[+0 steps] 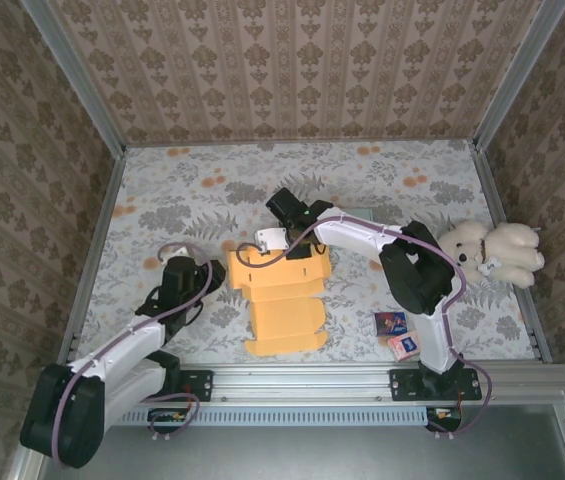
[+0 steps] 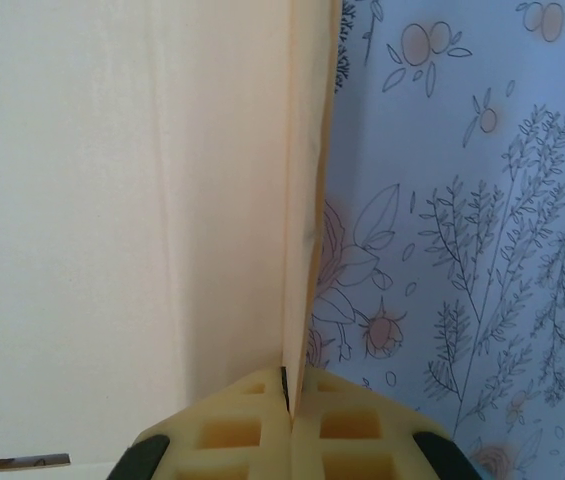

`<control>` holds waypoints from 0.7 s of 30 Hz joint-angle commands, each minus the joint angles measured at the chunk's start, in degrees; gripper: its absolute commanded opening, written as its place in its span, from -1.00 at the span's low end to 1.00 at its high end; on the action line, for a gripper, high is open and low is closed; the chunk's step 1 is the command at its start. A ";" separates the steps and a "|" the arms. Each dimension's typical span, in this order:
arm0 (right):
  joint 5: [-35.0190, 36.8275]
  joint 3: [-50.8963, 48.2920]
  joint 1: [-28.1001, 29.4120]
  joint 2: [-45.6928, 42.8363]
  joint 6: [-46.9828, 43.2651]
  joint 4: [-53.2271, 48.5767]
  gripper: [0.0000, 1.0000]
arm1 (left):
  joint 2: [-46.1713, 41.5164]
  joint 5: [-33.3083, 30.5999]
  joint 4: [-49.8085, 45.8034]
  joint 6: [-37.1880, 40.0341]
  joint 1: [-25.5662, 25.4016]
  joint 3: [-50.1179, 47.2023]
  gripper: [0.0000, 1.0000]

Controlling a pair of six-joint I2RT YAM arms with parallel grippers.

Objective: Fold the paper box

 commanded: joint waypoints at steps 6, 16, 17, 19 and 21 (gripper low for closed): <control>1.46 -6.17 -0.59 -5.13 -1.38 11.08 -1.00 | 6.91 4.51 7.71 0.74 -1.59 1.24 -0.12; 2.22 -7.42 -1.82 -5.79 -1.13 13.17 -1.00 | 1.71 -10.30 4.45 11.52 -15.17 0.42 -0.28; 2.13 -7.69 -1.83 -6.04 -1.15 13.80 -1.00 | 1.25 -10.97 3.75 11.60 -15.38 0.49 -0.27; 1.74 -9.21 -1.82 -7.08 -1.43 16.04 -1.00 | -0.08 -12.36 1.53 11.60 -15.35 0.88 -0.27; 2.19 -11.76 -1.82 -8.78 -2.10 20.29 -1.00 | -2.05 -14.26 -1.08 10.82 -15.36 1.06 -0.26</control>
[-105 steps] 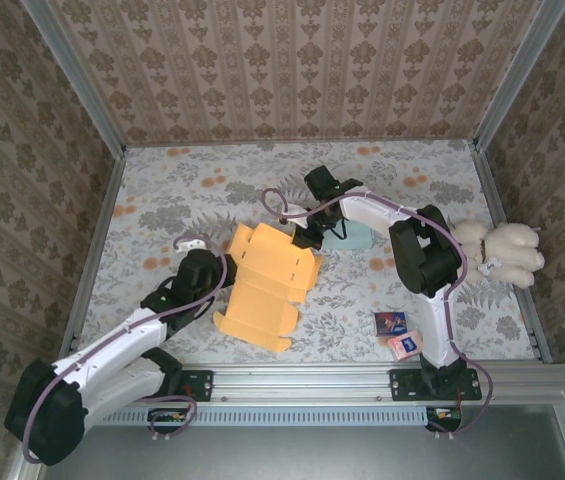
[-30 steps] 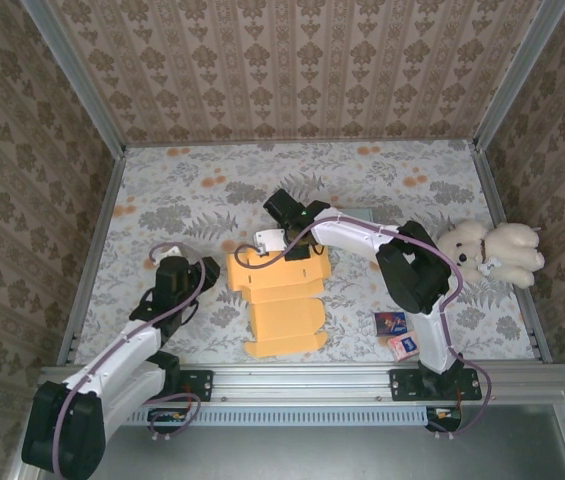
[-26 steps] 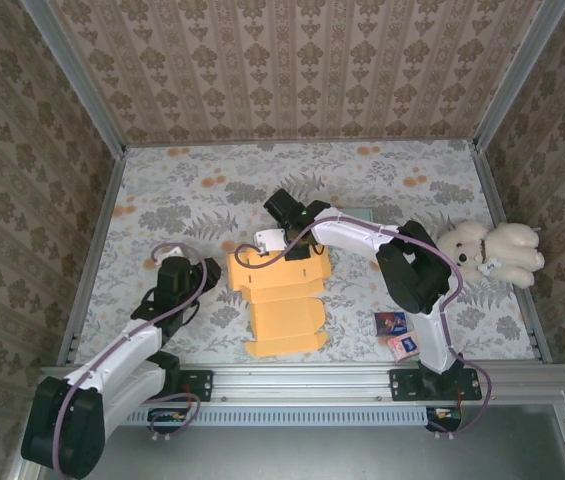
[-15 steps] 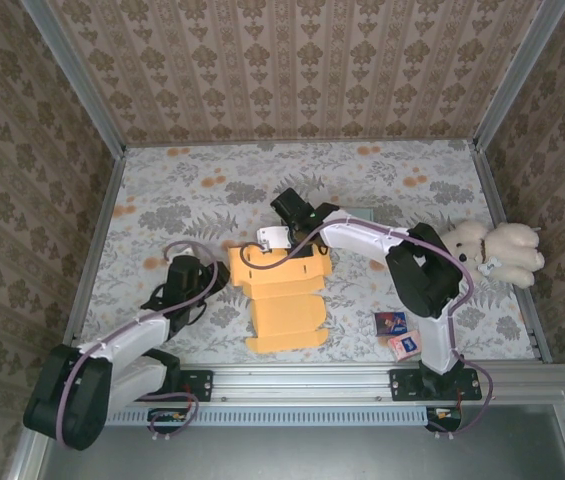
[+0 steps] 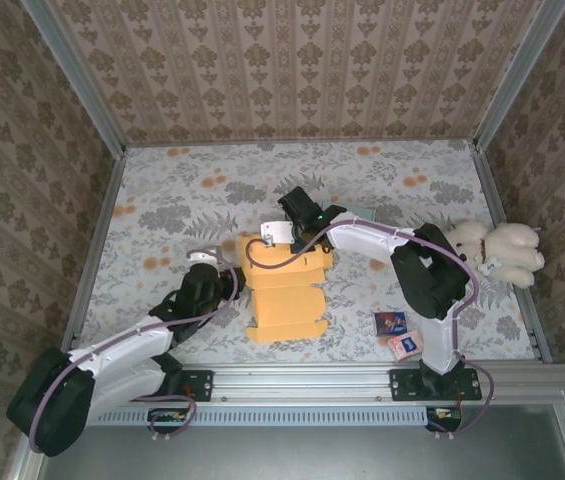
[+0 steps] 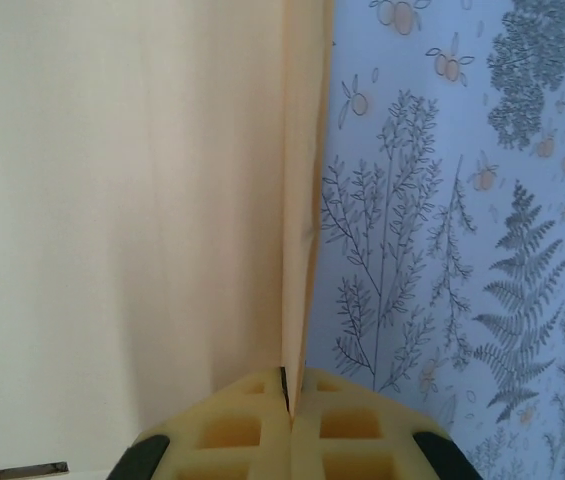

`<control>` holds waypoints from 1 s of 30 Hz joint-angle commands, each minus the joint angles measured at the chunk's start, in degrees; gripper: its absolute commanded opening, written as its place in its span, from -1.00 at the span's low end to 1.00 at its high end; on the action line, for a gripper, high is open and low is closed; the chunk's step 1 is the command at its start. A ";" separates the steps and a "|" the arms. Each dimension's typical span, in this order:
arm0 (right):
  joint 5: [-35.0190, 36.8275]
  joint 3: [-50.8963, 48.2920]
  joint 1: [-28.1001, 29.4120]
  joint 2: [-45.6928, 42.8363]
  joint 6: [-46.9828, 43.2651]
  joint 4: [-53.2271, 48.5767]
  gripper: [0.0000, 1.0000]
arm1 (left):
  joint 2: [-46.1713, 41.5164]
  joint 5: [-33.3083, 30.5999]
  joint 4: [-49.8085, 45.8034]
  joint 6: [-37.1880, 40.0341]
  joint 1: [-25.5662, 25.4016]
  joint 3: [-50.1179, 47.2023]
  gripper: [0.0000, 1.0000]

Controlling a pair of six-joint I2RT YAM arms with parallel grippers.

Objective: Fold the paper box

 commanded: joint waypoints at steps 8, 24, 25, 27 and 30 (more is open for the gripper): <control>7.63 -14.71 1.41 -10.67 -6.58 29.76 -1.00 | -13.84 -14.33 -10.87 0.09 0.05 -1.60 -0.22; 27.52 -16.50 11.91 -3.12 -15.59 41.43 -1.00 | -21.10 -19.96 -13.98 0.75 1.03 -3.87 -0.21; 28.20 -16.80 12.49 -2.54 -15.75 42.34 -1.00 | -21.11 -19.96 -14.05 0.81 1.05 -3.95 -0.21; 30.05 -17.83 13.51 -1.19 -16.89 45.66 -1.00 | -21.38 -19.88 -14.20 0.76 1.27 -4.16 -0.21; 31.89 -20.18 14.97 0.57 -18.79 52.49 -1.00 | -22.08 -19.62 -14.25 0.62 1.28 -4.85 -0.21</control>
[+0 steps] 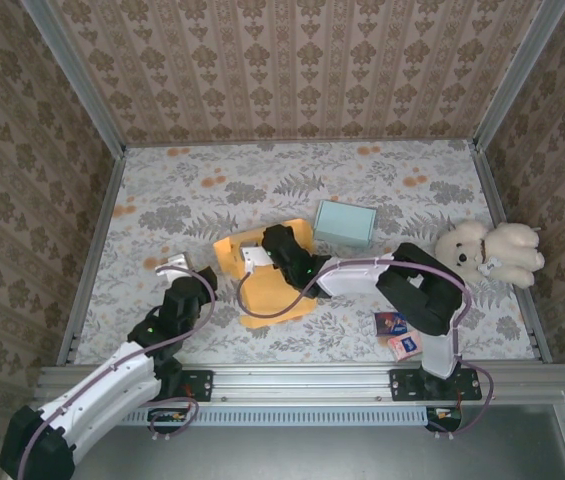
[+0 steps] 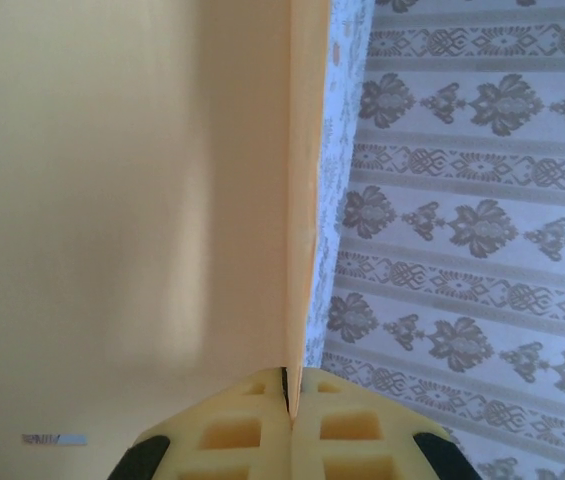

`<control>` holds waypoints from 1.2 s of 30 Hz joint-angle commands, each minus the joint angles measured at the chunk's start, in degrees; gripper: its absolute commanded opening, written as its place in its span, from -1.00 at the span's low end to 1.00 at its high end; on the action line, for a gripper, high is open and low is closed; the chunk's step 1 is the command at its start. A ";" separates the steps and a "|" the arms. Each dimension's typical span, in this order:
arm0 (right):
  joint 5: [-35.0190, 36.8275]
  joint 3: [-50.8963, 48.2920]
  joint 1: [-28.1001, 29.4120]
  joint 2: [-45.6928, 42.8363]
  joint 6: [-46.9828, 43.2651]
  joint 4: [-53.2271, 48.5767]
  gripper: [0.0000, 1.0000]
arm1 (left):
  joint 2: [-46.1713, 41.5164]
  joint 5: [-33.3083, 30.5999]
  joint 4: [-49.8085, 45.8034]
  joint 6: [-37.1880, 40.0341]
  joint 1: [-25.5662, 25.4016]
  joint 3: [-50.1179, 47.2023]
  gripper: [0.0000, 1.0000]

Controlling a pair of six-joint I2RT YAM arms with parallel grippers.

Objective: Fold the paper box

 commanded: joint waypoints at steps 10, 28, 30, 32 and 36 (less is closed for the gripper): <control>6.54 -11.59 3.95 7.92 -10.94 37.79 -1.00 | -4.45 -1.01 -1.74 0.73 1.61 -3.33 -0.21; 5.25 -16.54 4.63 10.10 -17.34 48.13 -1.00 | 7.45 9.77 16.62 8.87 8.14 -5.65 -0.18; 5.07 -16.63 4.64 10.29 -17.88 48.12 -1.00 | 8.16 10.85 18.41 9.79 8.14 -5.74 -0.18; 4.89 -16.63 4.67 10.36 -18.05 48.16 -1.00 | 8.25 11.57 19.69 10.46 8.14 -6.12 -0.17; 4.46 -16.75 4.66 10.38 -18.00 48.11 -1.00 | 7.82 12.15 22.02 11.31 8.10 -6.97 -0.17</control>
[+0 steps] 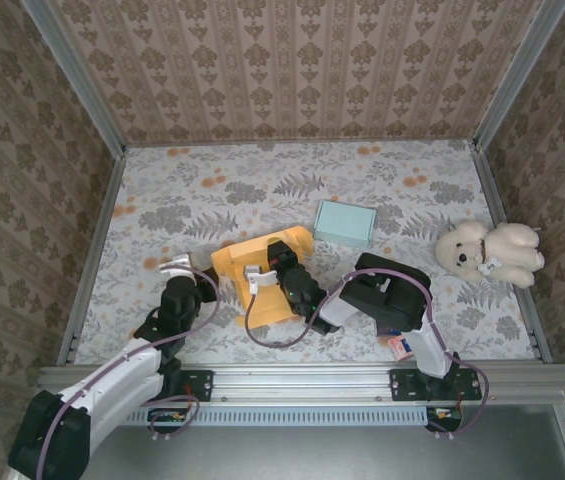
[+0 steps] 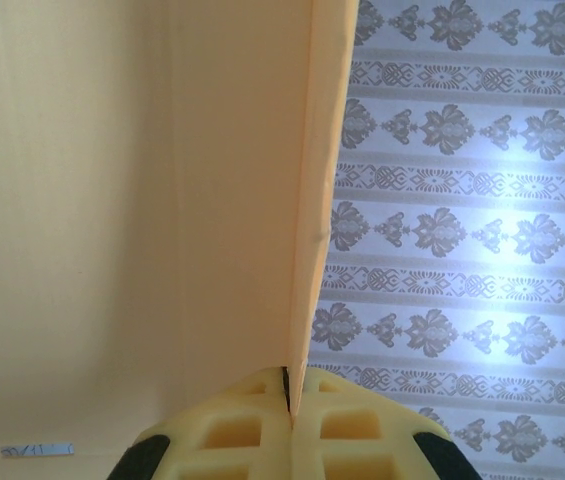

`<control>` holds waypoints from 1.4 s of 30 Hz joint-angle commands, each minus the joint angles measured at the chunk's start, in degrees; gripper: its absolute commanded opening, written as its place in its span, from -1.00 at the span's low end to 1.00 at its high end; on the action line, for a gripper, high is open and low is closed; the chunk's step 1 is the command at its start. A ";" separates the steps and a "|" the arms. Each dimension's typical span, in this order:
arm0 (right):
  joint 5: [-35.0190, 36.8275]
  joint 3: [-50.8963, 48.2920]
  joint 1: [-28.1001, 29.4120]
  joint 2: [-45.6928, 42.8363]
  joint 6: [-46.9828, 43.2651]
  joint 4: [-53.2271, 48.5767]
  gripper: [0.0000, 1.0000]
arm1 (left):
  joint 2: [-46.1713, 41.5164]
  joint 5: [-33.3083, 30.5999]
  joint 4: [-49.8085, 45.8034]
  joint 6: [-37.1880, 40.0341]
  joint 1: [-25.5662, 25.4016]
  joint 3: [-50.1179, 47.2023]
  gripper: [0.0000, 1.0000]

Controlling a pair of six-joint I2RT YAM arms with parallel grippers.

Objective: Fold the paper box

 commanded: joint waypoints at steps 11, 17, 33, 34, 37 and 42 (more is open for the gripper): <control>-2.17 -1.54 0.16 0.03 -0.92 -2.02 -1.00 | 0.01 0.77 6.08 2.91 0.32 -2.01 -0.17; -2.91 -1.88 0.14 -0.23 -0.52 -1.97 -1.00 | 1.90 0.53 8.65 3.35 0.30 -2.24 -0.17; -5.45 -3.12 -1.22 -1.64 1.70 -2.35 -1.00 | 18.55 10.03 27.95 10.58 -3.05 -1.18 -0.15; -5.42 -3.05 -1.26 -1.51 1.81 -2.31 -1.00 | 17.95 9.51 27.50 10.72 -3.36 -1.19 -0.18; -5.56 -2.94 -1.33 -1.38 1.96 -2.32 -1.00 | 16.58 7.53 25.72 11.01 -4.14 -1.03 -0.24; -5.61 -3.20 -1.33 -1.89 2.37 -2.37 -1.00 | 16.26 7.19 24.94 11.42 -4.91 -0.70 -0.31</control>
